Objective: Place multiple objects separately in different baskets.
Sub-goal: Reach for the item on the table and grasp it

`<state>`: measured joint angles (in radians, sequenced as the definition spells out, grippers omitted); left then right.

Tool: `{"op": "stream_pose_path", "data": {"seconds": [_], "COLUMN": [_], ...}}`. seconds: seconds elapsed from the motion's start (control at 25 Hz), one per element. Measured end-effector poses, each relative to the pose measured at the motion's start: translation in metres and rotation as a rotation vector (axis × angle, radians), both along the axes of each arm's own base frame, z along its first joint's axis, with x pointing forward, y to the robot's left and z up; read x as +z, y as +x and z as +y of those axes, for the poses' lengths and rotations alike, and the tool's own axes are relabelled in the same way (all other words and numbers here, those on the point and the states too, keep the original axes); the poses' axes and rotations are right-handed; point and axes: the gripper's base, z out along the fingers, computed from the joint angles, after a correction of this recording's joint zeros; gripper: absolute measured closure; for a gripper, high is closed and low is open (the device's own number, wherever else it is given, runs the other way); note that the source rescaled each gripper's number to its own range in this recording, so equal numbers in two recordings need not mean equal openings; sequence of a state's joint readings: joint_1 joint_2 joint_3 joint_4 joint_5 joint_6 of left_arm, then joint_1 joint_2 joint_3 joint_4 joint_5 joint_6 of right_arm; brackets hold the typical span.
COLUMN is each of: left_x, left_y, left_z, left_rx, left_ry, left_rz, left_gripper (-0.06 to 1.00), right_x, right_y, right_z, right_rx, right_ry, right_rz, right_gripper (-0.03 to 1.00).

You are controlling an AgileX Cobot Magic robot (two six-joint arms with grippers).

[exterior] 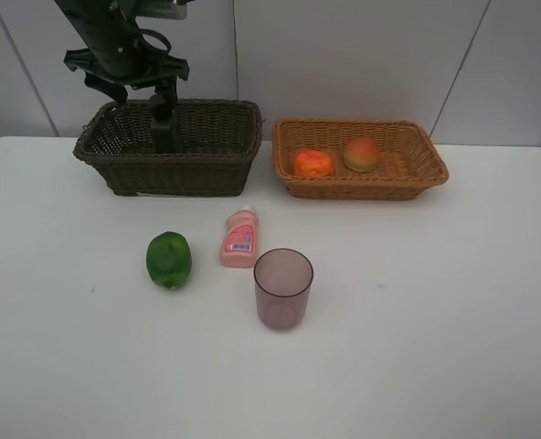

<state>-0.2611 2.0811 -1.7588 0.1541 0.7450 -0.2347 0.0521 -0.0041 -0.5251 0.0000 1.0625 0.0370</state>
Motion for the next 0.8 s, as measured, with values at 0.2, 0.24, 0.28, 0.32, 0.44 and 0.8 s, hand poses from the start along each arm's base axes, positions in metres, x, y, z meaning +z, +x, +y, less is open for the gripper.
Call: {"op": "stream_pose_path", "data": {"seconds": [0.2,0.24,0.28,0.32,0.44,0.8], "left_x": [0.025,0.027,0.030,0.032,0.032,0.007], "left_y": [-0.019,-0.023,-0.027,-0.032,-0.048,-0.093], "left_z": [-0.012,-0.017,-0.022,-0.028,-0.041,-0.053], "left_rx": [-0.030,-0.041,-0.055,-0.071,-0.110,-0.095], "left_ry": [0.006,0.006,0.005,0.004,0.008,0.027], "left_rz": [0.030,0.036,0.037,0.040,0.062,0.202], "left_gripper": [-0.02,-0.02,-0.02,-0.02,-0.03,-0.05], "right_x": [0.000,0.000,0.000,0.000,0.000,0.000], "right_y": [0.000,0.000,0.000,0.000,0.000,0.000], "right_z": [0.000,0.000,0.000,0.000,0.000,0.000], "right_rx": [0.000,0.000,0.000,0.000,0.000,0.000], "right_ry": [0.000,0.000,0.000,0.000,0.000,0.000], "right_rz": [0.000,0.000,0.000,0.000,0.000,0.000], "right_gripper": [0.00,0.00,0.00,0.00,0.00,0.00]}}
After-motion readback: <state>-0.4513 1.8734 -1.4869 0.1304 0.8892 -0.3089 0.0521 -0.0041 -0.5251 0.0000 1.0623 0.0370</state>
